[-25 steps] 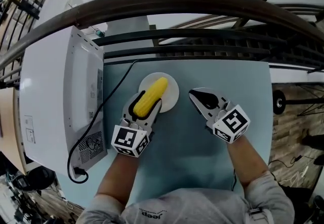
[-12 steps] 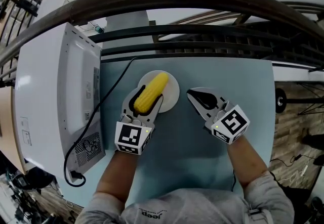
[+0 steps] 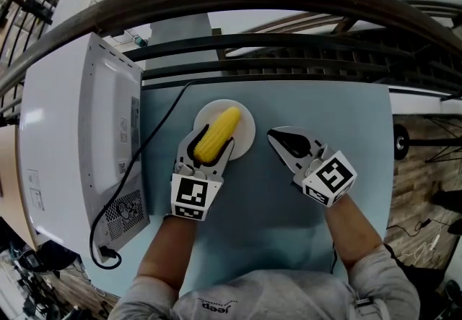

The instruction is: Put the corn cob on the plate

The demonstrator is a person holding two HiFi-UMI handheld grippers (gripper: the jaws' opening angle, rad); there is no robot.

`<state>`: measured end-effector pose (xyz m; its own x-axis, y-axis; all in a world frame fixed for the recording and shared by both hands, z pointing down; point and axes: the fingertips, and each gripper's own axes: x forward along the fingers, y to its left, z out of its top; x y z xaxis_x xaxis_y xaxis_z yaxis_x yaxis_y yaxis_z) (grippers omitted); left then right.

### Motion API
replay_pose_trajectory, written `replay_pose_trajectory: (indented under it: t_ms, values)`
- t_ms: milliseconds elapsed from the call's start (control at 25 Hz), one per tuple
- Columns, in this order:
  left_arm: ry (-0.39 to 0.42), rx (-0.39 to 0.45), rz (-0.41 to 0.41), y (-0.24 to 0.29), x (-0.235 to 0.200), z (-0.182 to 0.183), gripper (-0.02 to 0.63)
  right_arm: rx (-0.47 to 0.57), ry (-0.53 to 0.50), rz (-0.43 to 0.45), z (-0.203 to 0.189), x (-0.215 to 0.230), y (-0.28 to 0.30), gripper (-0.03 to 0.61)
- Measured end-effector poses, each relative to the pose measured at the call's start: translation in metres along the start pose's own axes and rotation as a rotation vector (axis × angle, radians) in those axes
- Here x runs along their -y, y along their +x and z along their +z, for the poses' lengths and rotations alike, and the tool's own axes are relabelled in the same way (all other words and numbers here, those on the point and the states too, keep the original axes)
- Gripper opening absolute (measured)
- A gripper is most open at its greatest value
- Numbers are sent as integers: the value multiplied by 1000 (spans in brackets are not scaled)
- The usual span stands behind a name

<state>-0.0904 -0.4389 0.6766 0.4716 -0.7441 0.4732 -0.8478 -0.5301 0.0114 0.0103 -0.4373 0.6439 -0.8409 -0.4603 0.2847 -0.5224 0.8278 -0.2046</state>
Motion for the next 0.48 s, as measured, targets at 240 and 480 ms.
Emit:
replay_pose_trajectory:
  t_ms: [240, 480]
  values:
    - [44, -126, 6, 7, 2, -24, 258, -5, 9, 2, -5, -1, 0, 17]
    - [58, -142, 8, 9, 4, -25, 258, -5, 16, 2, -7, -1, 0, 17]
